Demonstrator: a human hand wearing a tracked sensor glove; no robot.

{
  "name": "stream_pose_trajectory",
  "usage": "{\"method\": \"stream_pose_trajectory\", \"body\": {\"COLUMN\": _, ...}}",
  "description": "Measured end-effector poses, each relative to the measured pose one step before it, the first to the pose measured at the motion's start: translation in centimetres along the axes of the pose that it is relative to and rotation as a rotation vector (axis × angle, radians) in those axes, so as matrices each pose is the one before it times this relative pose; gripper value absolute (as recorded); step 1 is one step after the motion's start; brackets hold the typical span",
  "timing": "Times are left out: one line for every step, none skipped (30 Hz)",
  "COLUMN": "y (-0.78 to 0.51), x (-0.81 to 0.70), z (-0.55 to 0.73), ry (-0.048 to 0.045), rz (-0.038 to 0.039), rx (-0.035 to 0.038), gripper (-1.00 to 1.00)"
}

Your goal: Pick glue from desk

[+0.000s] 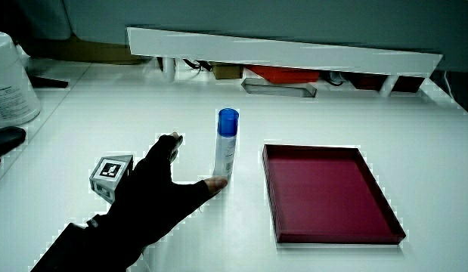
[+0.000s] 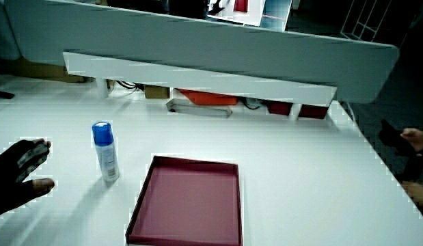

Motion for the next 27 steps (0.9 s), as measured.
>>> {"method": "stream_pose_trajectory", "body": {"y": 0.497, "x": -0.001, "z": -0.159, "ry": -0.01076, "rz": 0.00884, "rx": -0.00102, "gripper": 0.00}}
{"method": "stream_pose_trajectory", "body": {"y": 0.497, "x": 0.002, "z": -0.158, "ry": -0.01076, "rz": 0.00884, "rx": -0.00102, "gripper": 0.00}}
{"method": "stream_pose_trajectory", "body": {"y": 0.497, "x": 0.004, "z": -0.158, "ry": -0.01076, "rz": 0.00884, "rx": -0.00102, "gripper": 0.00}}
{"method": "stream_pose_trajectory", "body": {"y": 0.497, "x": 0.007, "z": -0.157, "ry": -0.01076, "rz": 0.00884, "rx": -0.00102, "gripper": 0.00}}
{"method": "stream_pose_trajectory", "body": {"y": 0.497, "x": 0.010, "z": -0.157, "ry": -0.01076, "rz": 0.00884, "rx": -0.00102, "gripper": 0.00}}
{"method": "stream_pose_trajectory", "body": {"y": 0.497, "x": 0.013, "z": -0.156, "ry": -0.01076, "rz": 0.00884, "rx": -0.00102, "gripper": 0.00}}
{"method": "stream_pose_trajectory", "body": {"y": 0.497, "x": 0.015, "z": -0.156, "ry": -0.01076, "rz": 0.00884, "rx": -0.00102, "gripper": 0.00}}
{"method": "stream_pose_trajectory", "body": {"y": 0.343, "x": 0.056, "z": -0.232, "ry": -0.00797, "rz": 0.01651, "rx": 0.00120, "gripper": 0.00}}
{"method": "stream_pose_trajectory", "body": {"y": 0.342, "x": 0.060, "z": -0.233, "ry": -0.00797, "rz": 0.01651, "rx": 0.00120, "gripper": 0.00}}
{"method": "stream_pose_trajectory", "body": {"y": 0.341, "x": 0.063, "z": -0.234, "ry": -0.00797, "rz": 0.01651, "rx": 0.00120, "gripper": 0.00}}
{"method": "stream_pose_trajectory", "body": {"y": 0.339, "x": 0.067, "z": -0.235, "ry": -0.00797, "rz": 0.01651, "rx": 0.00120, "gripper": 0.00}}
{"method": "stream_pose_trajectory", "body": {"y": 0.501, "x": -0.173, "z": -0.175, "ry": 0.01730, "rz": -0.00025, "rx": 0.00166, "gripper": 0.00}}
{"method": "stream_pose_trajectory", "body": {"y": 0.356, "x": 0.321, "z": -0.308, "ry": -0.00282, "rz": -0.01146, "rx": -0.00643, "gripper": 0.00}}
{"method": "stream_pose_trajectory", "body": {"y": 0.362, "x": 0.316, "z": -0.306, "ry": -0.00282, "rz": -0.01146, "rx": -0.00643, "gripper": 0.00}}
{"method": "stream_pose_trajectory", "body": {"y": 0.364, "x": 0.050, "z": -0.187, "ry": 0.00231, "rz": -0.01374, "rx": 0.00001, "gripper": 0.00}}
{"method": "stream_pose_trajectory", "body": {"y": 0.365, "x": 0.045, "z": -0.187, "ry": 0.00231, "rz": -0.01374, "rx": 0.00001, "gripper": 0.00}}
{"method": "stream_pose_trajectory", "body": {"y": 0.239, "x": 0.153, "z": -0.244, "ry": -0.01384, "rz": -0.00683, "rx": -0.00402, "gripper": 0.00}}
{"method": "stream_pose_trajectory", "body": {"y": 0.133, "x": 0.284, "z": -0.230, "ry": 0.00661, "rz": 0.01328, "rx": 0.00847, "gripper": 0.00}}
{"method": "stream_pose_trajectory", "body": {"y": 0.308, "x": -0.029, "z": -0.165, "ry": 0.00609, "rz": -0.01040, "rx": 0.00073, "gripper": 0.00}}
{"method": "stream_pose_trajectory", "body": {"y": 0.166, "x": 0.196, "z": -0.168, "ry": 0.00478, "rz": 0.00624, "rx": -0.00065, "gripper": 0.00}}
{"method": "stream_pose_trajectory", "body": {"y": 0.176, "x": 0.114, "z": -0.167, "ry": -0.01201, "rz": -0.01173, "rx": -0.00203, "gripper": 0.00}}
{"method": "stream_pose_trajectory", "body": {"y": 0.170, "x": 0.032, "z": -0.118, "ry": 0.00886, "rz": -0.00025, "rx": 0.00299, "gripper": 0.00}}
{"method": "stream_pose_trajectory", "body": {"y": 0.160, "x": -0.003, "z": -0.096, "ry": 0.00975, "rz": 0.01286, "rx": 0.00411, "gripper": 0.00}}
{"method": "stream_pose_trajectory", "body": {"y": 0.220, "x": -0.082, "z": -0.082, "ry": 0.00334, "rz": -0.00526, "rx": 0.00305, "gripper": 0.00}}
{"method": "stream_pose_trajectory", "body": {"y": 0.169, "x": -0.053, "z": -0.083, "ry": -0.01037, "rz": -0.01033, "rx": -0.00459, "gripper": 0.00}}
{"method": "stream_pose_trajectory", "body": {"y": 0.014, "x": 0.054, "z": -0.017, "ry": 0.00859, "rz": 0.01935, "rx": 0.00699, "gripper": 0.00}}
{"method": "stream_pose_trajectory", "body": {"y": 0.087, "x": -0.041, "z": -0.025, "ry": -0.00936, "rz": -0.00885, "rx": -0.00013, "gripper": 0.00}}
